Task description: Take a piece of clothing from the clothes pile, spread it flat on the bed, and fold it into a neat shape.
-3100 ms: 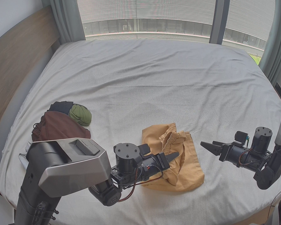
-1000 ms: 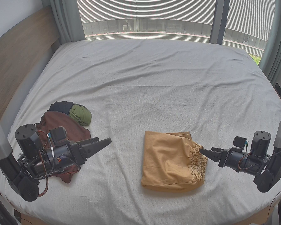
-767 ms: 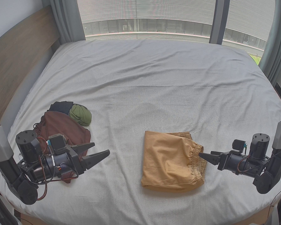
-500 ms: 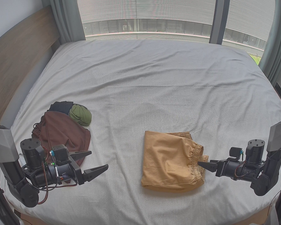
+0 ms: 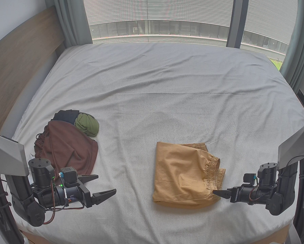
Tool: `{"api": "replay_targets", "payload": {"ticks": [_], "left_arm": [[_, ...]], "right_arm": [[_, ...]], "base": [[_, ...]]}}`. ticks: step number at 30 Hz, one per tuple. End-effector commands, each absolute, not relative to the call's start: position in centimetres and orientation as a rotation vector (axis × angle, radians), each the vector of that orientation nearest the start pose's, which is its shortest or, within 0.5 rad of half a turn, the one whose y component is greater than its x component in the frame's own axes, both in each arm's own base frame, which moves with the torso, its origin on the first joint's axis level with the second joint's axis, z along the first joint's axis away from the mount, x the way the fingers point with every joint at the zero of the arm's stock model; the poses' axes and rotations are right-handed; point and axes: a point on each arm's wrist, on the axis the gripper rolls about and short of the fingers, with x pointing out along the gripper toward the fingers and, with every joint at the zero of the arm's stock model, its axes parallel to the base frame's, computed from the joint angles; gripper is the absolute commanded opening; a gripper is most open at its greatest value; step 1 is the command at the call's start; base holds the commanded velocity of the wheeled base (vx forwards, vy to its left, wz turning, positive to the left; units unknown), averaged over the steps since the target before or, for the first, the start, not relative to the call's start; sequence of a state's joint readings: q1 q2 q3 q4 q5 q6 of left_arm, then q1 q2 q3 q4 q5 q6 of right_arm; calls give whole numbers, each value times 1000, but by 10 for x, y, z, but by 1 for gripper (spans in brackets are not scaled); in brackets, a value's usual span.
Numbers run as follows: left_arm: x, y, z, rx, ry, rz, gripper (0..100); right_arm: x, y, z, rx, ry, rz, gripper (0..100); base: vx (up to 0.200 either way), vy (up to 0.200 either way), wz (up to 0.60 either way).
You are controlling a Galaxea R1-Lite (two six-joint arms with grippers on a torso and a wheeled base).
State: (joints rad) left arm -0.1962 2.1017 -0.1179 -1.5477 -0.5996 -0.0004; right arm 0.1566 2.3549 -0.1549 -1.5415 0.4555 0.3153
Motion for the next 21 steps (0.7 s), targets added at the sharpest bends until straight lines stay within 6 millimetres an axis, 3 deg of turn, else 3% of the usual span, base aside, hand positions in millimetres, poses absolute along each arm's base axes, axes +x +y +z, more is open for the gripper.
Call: {"api": "replay_targets", "payload": {"ticks": [1, 21], "left_arm": [[233, -59, 23, -78, 450, -786, 100], [233, -59, 19, -43, 450, -796, 100]], "right_arm": [[245, 48, -45, 399, 784, 473, 100], [260, 64, -65, 426, 806, 491, 100]], "base": [[0, 0, 0], [0, 0, 0]]}}
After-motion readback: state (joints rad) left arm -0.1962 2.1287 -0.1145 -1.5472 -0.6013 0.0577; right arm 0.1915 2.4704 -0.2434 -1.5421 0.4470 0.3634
